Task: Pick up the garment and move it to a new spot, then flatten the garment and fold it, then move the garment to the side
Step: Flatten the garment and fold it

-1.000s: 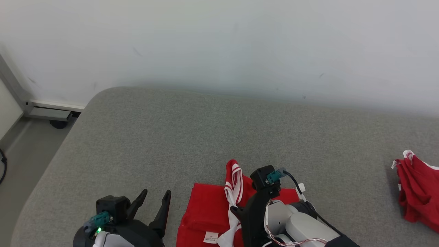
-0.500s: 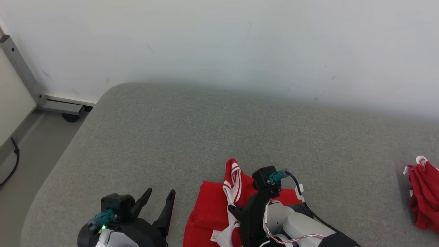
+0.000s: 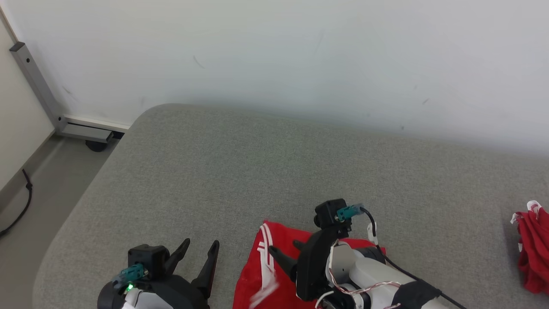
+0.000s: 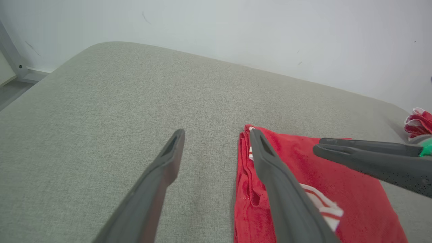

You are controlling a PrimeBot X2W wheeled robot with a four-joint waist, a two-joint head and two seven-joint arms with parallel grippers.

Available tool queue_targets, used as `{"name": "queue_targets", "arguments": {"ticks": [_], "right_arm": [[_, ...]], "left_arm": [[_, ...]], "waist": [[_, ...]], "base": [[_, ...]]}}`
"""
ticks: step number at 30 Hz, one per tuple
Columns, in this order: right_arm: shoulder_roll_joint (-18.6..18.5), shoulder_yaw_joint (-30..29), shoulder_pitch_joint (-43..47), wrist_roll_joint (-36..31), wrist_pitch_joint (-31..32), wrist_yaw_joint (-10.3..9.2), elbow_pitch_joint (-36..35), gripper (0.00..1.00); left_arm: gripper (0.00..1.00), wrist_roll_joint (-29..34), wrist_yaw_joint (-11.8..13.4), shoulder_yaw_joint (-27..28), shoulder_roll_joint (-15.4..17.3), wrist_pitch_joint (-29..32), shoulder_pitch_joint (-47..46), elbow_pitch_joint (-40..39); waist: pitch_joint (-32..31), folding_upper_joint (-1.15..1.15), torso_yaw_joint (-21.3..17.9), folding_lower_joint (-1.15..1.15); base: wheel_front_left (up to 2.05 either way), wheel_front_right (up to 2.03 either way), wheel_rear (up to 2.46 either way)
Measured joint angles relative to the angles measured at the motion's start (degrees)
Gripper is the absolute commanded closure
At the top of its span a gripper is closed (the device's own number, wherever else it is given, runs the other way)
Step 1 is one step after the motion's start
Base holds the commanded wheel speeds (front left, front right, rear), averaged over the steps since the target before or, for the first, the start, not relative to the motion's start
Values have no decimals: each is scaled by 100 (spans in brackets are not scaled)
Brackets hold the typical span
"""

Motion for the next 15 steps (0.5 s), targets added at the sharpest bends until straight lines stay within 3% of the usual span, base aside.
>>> {"name": "queue_targets", "arguments": {"ticks": [9,15], "right_arm": [[1,99,-360,272,-475,0,35,0],[10,10,-502,-89,-623,0,688,0]], "left_arm": [[0,-1,-1,1,3,-8,1,38],[0,-9,10,156,120,-105,103,33]], "waist": [[-63,0,-8,0],[-125,0,-131,0]], "base": [[0,0,0],[0,0,0]]}}
